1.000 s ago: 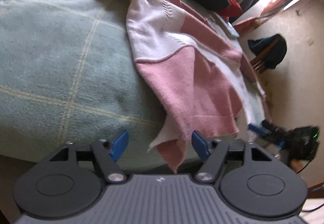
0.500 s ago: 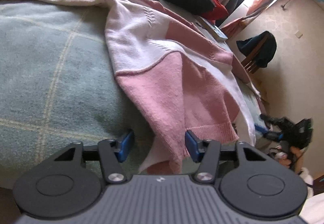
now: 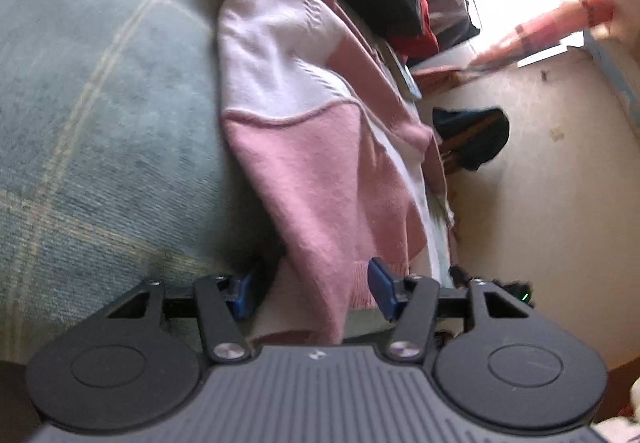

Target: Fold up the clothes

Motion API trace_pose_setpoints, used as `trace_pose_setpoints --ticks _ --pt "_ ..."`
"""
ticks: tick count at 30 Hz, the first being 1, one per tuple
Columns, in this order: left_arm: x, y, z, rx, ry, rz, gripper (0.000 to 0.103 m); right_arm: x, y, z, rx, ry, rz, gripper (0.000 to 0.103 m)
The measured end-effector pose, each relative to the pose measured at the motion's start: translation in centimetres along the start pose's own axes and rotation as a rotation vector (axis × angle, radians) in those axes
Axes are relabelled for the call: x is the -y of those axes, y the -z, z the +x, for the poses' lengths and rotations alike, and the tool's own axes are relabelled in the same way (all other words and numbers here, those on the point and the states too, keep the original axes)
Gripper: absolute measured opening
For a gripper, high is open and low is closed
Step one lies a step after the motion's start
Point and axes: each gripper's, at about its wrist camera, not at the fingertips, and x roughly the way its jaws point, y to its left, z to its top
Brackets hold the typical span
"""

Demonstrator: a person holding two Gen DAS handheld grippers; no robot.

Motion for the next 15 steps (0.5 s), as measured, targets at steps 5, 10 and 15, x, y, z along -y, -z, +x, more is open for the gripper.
trace_pose_setpoints --ticks 5,10,15 --pt "1.1 -1.2 1.1 0.005 -0.030 0.018 0.055 0.9 -0.8 1.9 0.017 -0.039 0.061 0.041" --pt "-0.1 -0.1 0.4 0.035 -0.064 -0.011 0.026 0.6 0.7 2.0 -0.021 -0.021 0.021 0.024" --pt "1.5 -0.5 -1.7 0.096 -0.047 0.030 0.013 0.7 0.3 1.8 0.016 -0.019 0.092 0.013"
